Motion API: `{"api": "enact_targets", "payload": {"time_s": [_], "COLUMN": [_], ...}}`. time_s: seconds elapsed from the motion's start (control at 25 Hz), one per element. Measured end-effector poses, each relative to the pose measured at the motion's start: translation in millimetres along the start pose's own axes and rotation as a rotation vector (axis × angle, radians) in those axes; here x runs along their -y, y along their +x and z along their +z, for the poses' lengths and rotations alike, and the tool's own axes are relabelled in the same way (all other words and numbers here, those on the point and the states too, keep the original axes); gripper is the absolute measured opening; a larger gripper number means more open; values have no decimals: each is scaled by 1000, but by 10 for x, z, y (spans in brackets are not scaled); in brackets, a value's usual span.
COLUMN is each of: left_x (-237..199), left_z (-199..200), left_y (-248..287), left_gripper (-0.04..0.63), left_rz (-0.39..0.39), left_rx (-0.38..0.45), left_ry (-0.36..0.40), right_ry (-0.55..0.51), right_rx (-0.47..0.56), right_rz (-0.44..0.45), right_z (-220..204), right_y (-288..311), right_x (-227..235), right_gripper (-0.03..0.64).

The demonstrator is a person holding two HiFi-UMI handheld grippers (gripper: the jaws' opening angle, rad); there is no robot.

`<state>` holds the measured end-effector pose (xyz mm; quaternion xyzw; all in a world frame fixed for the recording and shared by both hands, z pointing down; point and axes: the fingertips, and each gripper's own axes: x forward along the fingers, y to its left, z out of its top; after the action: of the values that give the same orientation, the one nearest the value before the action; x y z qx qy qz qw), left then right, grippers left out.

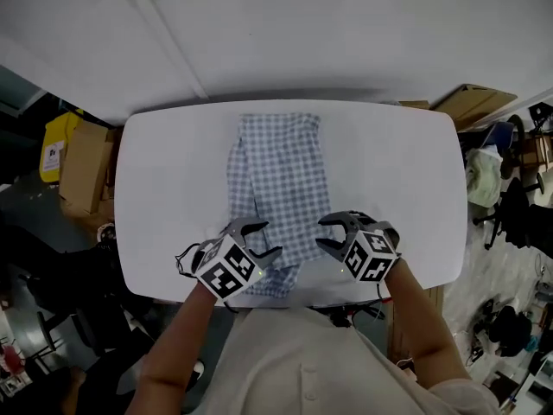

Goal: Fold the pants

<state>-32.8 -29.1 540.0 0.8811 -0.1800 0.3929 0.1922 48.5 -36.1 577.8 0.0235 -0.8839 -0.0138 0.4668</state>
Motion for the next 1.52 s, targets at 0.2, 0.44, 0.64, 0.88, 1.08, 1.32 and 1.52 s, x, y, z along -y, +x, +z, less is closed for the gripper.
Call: {"api": "enact_targets", "payload": {"time_s": [0.2, 0.44, 0.64, 0.88, 1.08, 1.32, 1.52], "left_x": [650, 778, 768, 696, 655, 634, 567], "left_z": [-389, -632, -704, -879, -986, -980, -943], "left_y": [228, 362, 491, 618, 746, 794, 786], "left_gripper": [245, 219, 173, 121, 115, 84, 54], "left_rz": [6, 22, 36, 53, 51, -17, -98], "left_rx": [-194, -332, -396, -472, -480, -456, -438], "left_ry": [283, 478, 536, 544, 509, 390, 237], "right_ry": [-237, -316, -322, -291, -224, -161, -159], "right_rx": [-151, -262, -276, -274, -266, -263, -269], "right_rz": [-19, -56, -59, -38, 23, 114, 133], "right_z": [-422, -745, -773, -757, -793, -818, -800], "right_y": [147, 257, 288, 309, 310, 301, 319], "right_x": [-606, -765, -785, -773, -742, -741, -596], "right_gripper": [178, 178, 175, 172, 164, 155, 66]}}
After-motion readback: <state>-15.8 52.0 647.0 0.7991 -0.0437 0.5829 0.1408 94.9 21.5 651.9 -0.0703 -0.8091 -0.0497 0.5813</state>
